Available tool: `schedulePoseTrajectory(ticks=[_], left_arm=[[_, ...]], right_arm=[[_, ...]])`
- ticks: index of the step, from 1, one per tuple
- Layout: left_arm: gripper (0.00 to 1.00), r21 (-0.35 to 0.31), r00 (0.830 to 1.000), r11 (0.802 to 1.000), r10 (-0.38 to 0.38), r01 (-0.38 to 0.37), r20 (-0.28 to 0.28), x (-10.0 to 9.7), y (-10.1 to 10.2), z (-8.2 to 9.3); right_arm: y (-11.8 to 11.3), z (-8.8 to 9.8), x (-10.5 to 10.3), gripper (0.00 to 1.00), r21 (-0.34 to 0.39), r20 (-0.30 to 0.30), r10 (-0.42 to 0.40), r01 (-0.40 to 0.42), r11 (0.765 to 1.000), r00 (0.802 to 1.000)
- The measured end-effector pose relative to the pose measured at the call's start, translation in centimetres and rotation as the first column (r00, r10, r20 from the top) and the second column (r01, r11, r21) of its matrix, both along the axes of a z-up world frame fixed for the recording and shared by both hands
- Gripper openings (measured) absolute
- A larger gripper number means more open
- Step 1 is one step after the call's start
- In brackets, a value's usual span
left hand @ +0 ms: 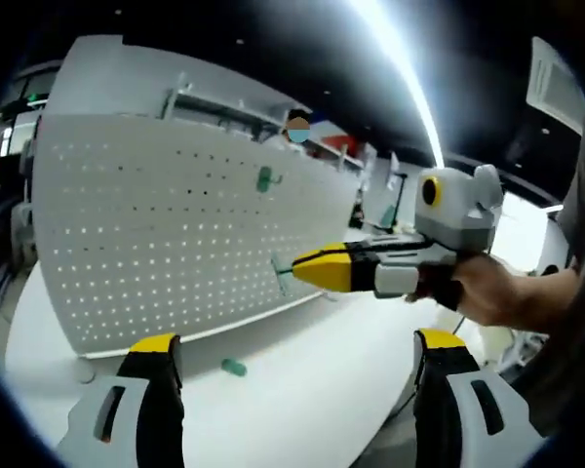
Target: Insert the hook assembly into the mounting plate slot until the hook locks in place.
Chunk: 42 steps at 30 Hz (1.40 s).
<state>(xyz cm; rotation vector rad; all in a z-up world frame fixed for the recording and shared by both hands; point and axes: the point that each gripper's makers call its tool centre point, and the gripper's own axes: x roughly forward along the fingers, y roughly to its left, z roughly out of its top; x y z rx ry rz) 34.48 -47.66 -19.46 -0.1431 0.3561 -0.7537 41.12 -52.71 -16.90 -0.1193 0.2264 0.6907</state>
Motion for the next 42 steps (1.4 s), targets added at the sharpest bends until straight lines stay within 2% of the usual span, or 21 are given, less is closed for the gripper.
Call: schedulePoseTrajectory(ticks=[7,8,15,23,26,29,38,42], left_arm=[[1.0,-0.014,1.0,1.0,0.01,-0.01,0.007,0.3,0.7,0.3],[1.0,-0.013,1.0,1.0,0.015,-0.015,0.004,0.4,0.8,0.2],[1.0,-0.011,0.999,0.999,0.043,-0.044,-0.007,0.6,1.6,-0.1],[1.0,-0.013,0.997,0.997,0.079,-0.08,-0.014,1.1,2.8,-0.4],[1.0,-0.016,0.996,0.996,0.084,-0.084,-0.037,1.4,3.1,-0.9],[1.0,-0.002,0.996,0.996,0.089,-0.089,-0.027,1.6,3.3,-0.8],[1.0,-0.005,0.995,0.995,0.095,-0.096,-0.035,2.2,3.5,-0.7],[1.0,-0.001,0.994,0.995,0.098,-0.099,-0.041,2.3,3.7,-0.9]], right_arm=[[-2.3,2.6,2.6,0.0,0.051,0.102,-0.119,0.115,0.992,0.988],[-3.0,3.2,3.0,0.0,0.068,0.125,-0.153,0.146,0.987,0.98],[-5.6,5.1,5.4,0.0,0.075,0.215,-0.243,0.232,0.97,0.946],[-9.5,6.9,8.3,0.0,0.121,0.26,-0.346,0.325,0.938,0.901],[-10.9,7.4,9.2,0.0,0.137,0.271,-0.38,0.355,0.925,0.885],[-11.8,7.7,9.7,0.0,0.138,0.287,-0.399,0.375,0.917,0.871],[-12.7,8.0,12.1,0.0,0.174,0.302,-0.421,0.385,0.906,0.855],[-13.1,8.3,13.2,0.0,0.179,0.317,-0.437,0.4,0.899,0.841]])
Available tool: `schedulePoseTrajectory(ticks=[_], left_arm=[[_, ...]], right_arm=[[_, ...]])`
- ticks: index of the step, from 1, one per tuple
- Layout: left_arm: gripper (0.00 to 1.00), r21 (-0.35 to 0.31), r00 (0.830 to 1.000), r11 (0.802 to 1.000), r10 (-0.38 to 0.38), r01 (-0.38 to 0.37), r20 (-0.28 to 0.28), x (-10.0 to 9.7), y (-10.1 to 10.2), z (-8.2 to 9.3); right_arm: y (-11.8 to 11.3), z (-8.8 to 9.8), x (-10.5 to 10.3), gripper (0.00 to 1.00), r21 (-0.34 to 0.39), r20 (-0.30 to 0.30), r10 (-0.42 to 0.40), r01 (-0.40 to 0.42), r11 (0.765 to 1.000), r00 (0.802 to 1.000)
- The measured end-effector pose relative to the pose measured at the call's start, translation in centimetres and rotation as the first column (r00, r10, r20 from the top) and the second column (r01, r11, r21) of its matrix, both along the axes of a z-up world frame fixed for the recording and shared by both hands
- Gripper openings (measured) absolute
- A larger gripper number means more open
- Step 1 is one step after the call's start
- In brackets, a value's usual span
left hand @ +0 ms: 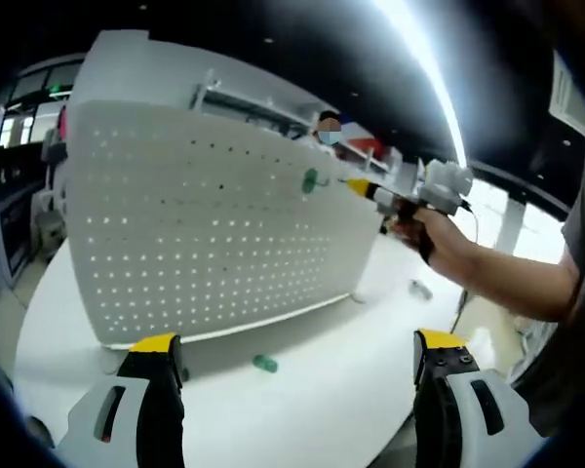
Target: Insert the hook assembly into the mounting plate slot until the hook locks in place.
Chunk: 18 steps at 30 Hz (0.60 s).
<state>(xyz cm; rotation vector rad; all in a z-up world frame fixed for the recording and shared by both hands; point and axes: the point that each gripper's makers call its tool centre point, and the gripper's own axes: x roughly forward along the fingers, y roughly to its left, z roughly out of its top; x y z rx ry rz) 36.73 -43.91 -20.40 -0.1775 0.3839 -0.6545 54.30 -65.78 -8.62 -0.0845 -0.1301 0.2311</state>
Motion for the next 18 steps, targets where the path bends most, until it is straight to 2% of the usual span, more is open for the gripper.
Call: schedulePoseTrajectory(ticks=[4,10,14,18], left_arm=[[1.0,-0.002,1.0,1.0,0.012,-0.012,-0.011,0.0,0.5,-0.3],[0.99,0.004,0.999,1.0,0.029,-0.029,-0.018,0.4,1.3,-0.6],[0.99,-0.005,0.999,0.999,0.037,-0.037,-0.021,0.7,1.2,-0.6],[0.98,-0.008,0.999,0.999,0.034,-0.034,-0.024,0.7,1.0,-0.7]], right_arm=[[-0.2,-0.2,0.8,0.0,-0.008,0.007,-0.01,0.01,1.0,1.0],[-0.4,-0.1,1.6,0.0,0.022,0.023,-0.013,0.012,1.0,1.0],[-0.6,-0.3,1.9,0.0,0.026,0.027,-0.028,0.027,0.999,0.999],[-0.3,-0.6,2.0,0.0,-0.005,0.046,-0.018,0.018,1.0,0.999]])
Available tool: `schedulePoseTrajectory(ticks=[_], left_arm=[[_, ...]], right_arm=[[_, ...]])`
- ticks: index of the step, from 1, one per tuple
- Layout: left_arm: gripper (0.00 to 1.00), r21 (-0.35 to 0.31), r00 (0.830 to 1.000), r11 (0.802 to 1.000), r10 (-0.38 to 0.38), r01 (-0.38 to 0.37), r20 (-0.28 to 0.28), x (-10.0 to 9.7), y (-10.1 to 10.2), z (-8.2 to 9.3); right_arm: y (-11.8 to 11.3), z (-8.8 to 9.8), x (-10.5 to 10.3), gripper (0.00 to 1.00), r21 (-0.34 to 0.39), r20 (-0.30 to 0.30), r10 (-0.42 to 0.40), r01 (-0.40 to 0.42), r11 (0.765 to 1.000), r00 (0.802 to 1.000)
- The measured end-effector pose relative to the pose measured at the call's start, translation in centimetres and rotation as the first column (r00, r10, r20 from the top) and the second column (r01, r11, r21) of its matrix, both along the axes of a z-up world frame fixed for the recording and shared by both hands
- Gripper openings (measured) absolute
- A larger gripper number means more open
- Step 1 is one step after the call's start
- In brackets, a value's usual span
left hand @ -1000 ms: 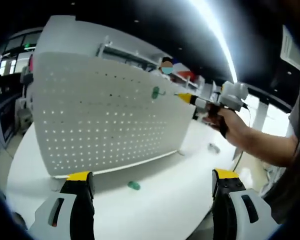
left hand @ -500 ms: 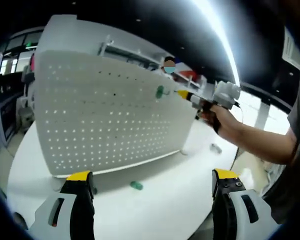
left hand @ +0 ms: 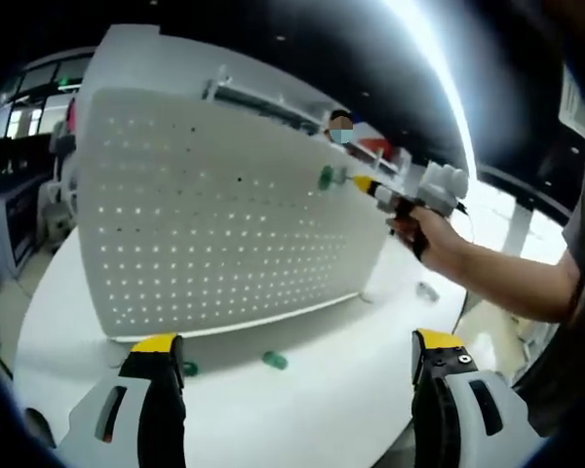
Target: Insert the hook assembly into the mounting plate slot until the hook locks in place.
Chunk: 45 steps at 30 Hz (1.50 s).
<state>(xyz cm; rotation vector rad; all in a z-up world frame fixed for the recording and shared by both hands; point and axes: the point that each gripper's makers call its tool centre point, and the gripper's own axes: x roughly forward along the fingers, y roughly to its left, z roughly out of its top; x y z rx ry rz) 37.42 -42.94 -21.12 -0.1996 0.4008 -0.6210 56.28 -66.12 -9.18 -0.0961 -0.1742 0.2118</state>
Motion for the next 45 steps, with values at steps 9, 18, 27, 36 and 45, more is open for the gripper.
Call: schedulePoseTrajectory(ticks=[9,18,27,36,45], left_arm=[[0.97,0.002,1.0,1.0,0.009,-0.009,-0.017,-0.3,0.5,-0.7],[0.96,-0.002,1.0,1.0,0.014,-0.014,-0.024,-0.1,0.3,-0.9],[0.96,-0.005,0.999,1.0,0.005,-0.005,-0.038,-0.2,-0.2,-1.3],[0.96,-0.006,0.999,1.0,0.008,-0.008,-0.034,-0.5,0.1,-1.2],[0.95,-0.006,0.999,1.0,-0.004,0.004,-0.041,-0.8,0.1,-0.8]], right_arm=[[-0.6,-0.6,0.4,0.0,0.02,0.028,-0.03,0.03,0.999,0.999],[-0.4,-1.0,0.8,0.0,0.028,0.032,-0.037,0.036,0.999,0.999],[-0.2,-1.1,0.9,0.0,0.022,-0.017,-0.055,0.055,0.998,0.998],[-0.1,-1.5,0.7,0.01,-0.021,-0.094,-0.067,0.065,0.998,0.993],[-0.3,0.5,0.1,0.14,0.039,-0.064,-0.036,0.038,0.998,0.997]])
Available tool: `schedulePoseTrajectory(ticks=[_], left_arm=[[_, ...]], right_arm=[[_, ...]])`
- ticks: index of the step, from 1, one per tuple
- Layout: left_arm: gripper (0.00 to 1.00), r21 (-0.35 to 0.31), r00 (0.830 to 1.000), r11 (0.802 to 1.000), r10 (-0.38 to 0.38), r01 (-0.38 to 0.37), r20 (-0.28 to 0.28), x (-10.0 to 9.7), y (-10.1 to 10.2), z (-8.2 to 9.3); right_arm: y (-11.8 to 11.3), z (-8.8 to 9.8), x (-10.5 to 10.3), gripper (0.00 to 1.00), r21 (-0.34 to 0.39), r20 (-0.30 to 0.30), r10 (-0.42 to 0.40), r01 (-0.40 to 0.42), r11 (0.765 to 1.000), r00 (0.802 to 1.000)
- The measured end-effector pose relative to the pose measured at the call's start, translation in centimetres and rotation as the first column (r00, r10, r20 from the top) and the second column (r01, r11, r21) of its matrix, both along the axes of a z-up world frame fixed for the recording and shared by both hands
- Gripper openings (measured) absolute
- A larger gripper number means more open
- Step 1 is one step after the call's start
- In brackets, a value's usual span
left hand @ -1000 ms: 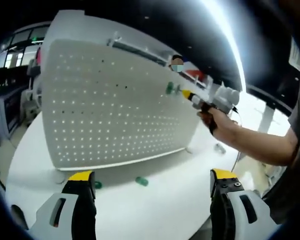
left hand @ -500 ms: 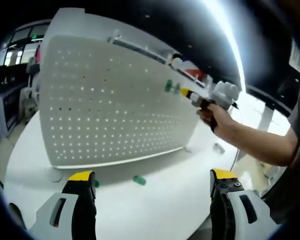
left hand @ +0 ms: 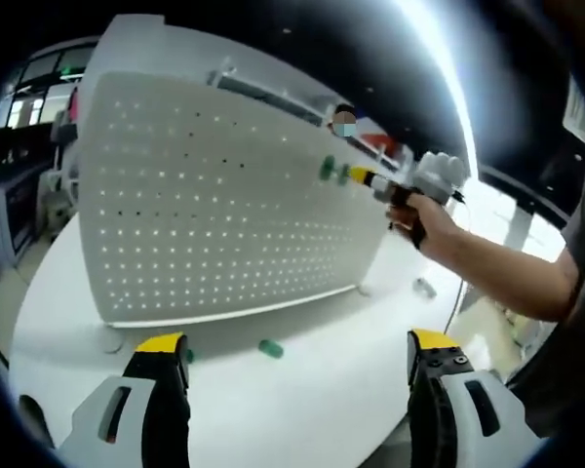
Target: Insert the hook assembly into the mounting plate slot until the hook locks in place.
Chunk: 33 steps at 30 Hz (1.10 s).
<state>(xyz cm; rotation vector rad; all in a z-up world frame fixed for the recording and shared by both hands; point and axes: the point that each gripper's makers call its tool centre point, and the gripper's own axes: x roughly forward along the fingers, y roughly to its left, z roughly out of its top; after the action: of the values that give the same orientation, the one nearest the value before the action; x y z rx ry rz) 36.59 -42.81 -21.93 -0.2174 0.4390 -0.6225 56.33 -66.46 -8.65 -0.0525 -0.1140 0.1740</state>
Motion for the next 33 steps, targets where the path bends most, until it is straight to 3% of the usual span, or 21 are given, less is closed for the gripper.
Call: schedulePoseTrajectory(ticks=[7,14,33], left_arm=[[0.95,0.01,1.0,1.0,-0.016,0.016,0.006,-0.2,-0.5,0.2],[0.96,0.012,1.0,1.0,-0.018,0.018,0.002,-0.7,-0.4,0.1],[0.95,0.05,0.998,0.997,-0.057,0.057,-0.006,-2.6,-0.9,-0.7]], right_arm=[[0.1,2.3,-1.4,0.17,-0.005,0.058,0.037,-0.037,0.999,0.998],[-0.1,2.5,-3.5,0.2,-0.002,0.042,0.051,-0.051,0.999,0.998],[0.6,-4.8,-9.5,0.22,-0.035,-0.135,0.115,-0.12,0.992,0.984]])
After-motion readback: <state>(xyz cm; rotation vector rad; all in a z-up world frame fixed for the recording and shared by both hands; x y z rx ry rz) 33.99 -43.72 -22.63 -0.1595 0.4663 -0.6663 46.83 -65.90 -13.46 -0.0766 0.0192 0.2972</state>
